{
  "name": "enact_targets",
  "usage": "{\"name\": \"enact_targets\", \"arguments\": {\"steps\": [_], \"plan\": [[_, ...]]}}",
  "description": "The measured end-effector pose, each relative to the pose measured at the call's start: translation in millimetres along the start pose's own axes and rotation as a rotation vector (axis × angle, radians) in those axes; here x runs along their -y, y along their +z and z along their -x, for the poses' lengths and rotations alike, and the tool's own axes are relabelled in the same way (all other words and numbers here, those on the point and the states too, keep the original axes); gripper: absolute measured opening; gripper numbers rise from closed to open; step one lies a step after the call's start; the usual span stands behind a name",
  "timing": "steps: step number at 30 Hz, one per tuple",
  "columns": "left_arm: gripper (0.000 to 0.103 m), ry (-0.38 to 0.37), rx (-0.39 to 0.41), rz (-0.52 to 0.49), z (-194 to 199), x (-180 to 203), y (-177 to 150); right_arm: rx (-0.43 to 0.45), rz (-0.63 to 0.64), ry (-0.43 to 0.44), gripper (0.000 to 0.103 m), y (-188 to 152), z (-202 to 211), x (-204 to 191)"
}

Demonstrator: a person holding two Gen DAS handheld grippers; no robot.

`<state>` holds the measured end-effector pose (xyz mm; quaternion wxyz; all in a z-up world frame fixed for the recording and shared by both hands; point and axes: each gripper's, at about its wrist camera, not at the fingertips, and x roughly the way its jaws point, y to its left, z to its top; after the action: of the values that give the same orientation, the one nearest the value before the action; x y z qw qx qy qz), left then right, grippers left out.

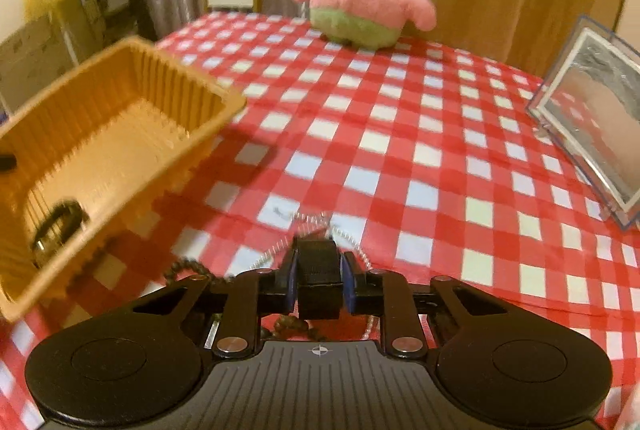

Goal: Organize jewelry
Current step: 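Grasp the black oval band beside the beads with the right gripper, then carry the black band into the orange tray and open the right gripper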

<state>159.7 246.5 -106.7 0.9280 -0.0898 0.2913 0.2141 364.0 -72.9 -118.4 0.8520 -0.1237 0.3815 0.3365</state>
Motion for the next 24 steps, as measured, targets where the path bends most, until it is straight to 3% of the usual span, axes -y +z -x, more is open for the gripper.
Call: {"name": "enact_targets", "arguments": {"steps": [12, 24], "plan": [[0.014, -0.002, -0.002, 0.002, -1.2, -0.4, 0.8, 0.108, -0.118, 0.077, 0.022, 19.6, 56.3, -10.1], [0.014, -0.004, 0.001, -0.003, -1.1, 0.2, 1.0, 0.165, -0.117, 0.264, 0.022, 38.2, 49.3, -69.3]]}}
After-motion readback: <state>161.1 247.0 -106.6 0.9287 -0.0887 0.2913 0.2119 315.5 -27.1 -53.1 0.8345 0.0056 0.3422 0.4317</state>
